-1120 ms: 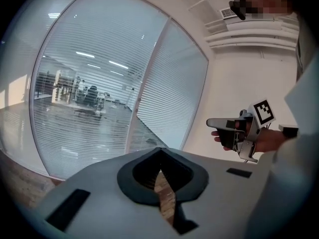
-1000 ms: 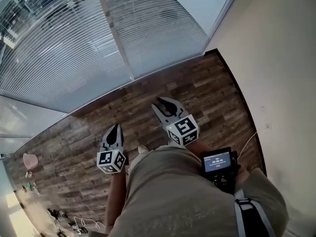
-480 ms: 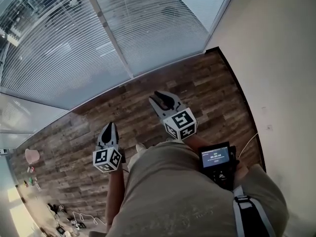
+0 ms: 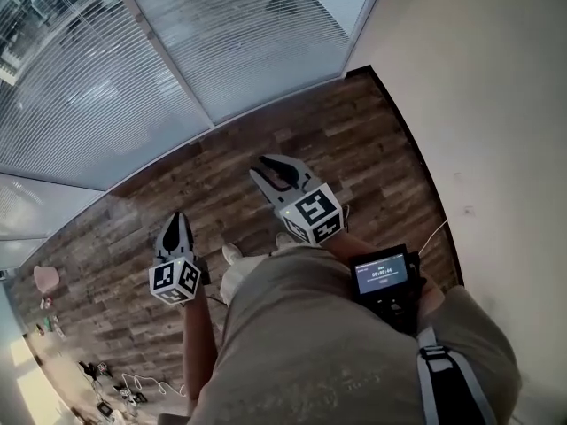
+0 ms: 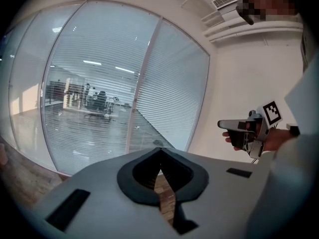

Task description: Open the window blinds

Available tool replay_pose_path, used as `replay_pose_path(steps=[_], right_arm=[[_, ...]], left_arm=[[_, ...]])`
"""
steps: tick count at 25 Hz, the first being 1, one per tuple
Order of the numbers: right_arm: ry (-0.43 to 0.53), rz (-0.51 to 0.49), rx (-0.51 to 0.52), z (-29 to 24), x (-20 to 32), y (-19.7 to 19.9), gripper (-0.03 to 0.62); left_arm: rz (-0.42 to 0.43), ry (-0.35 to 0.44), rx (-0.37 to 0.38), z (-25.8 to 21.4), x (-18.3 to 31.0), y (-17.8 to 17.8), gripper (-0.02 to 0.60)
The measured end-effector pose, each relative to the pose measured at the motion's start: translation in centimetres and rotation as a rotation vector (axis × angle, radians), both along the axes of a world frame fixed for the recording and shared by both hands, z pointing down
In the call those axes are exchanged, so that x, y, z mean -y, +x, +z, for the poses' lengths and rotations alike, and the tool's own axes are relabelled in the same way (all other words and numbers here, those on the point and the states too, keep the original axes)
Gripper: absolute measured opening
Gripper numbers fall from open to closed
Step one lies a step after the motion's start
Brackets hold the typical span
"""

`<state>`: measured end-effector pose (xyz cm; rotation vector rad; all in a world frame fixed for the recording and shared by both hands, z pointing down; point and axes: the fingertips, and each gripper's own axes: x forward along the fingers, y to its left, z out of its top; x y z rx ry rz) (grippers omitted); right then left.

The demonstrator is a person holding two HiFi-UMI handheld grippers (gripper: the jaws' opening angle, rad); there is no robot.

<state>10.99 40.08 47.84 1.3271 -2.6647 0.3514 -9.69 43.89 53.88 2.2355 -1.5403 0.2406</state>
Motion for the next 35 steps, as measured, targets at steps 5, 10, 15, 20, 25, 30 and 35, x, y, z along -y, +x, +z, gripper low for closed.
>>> replay_pose_path(steps=[5,10,15,20,25,30,35], right_arm=[[-0.021,-0.063,-0.007,1.2,-3.1,0.7,0.109],[-0.009,-0.115,-0.05,1.7,-5.3,0.9,0.109],[0.005,-0.176,-0.084,1.4,-6.2,0.0,0.099],[0.003,-0.206,-0.089,1.1,-7.9,-0.9,0.041],[-0.006,-0.203,-0.077,0.9,-8.4,-1.5,0.035],[-0.006,-0.207,-0.068,0.6,-8.4,-2.2,0.035],[-0.03,-0.233,-0.057,1.1,-9.2,-2.3,0.035]], left_arm=[[-0.005,-0.018,-0.029,1.0,-2.7,3.1,0.014],[0.006,-0.044,-0.031,2.1,-4.7,4.8,0.014],[0.017,-0.044,-0.025,1.9,-4.7,4.8,0.014],[0.042,-0.037,-0.024,1.4,-5.7,5.4,0.014],[0.047,-0.022,-0.024,0.6,-5.8,4.7,0.014],[0.034,-0.023,-0.042,0.3,-5.8,3.9,0.014],[0.084,0.008,-0.175,-1.0,-6.1,5.3,0.014]])
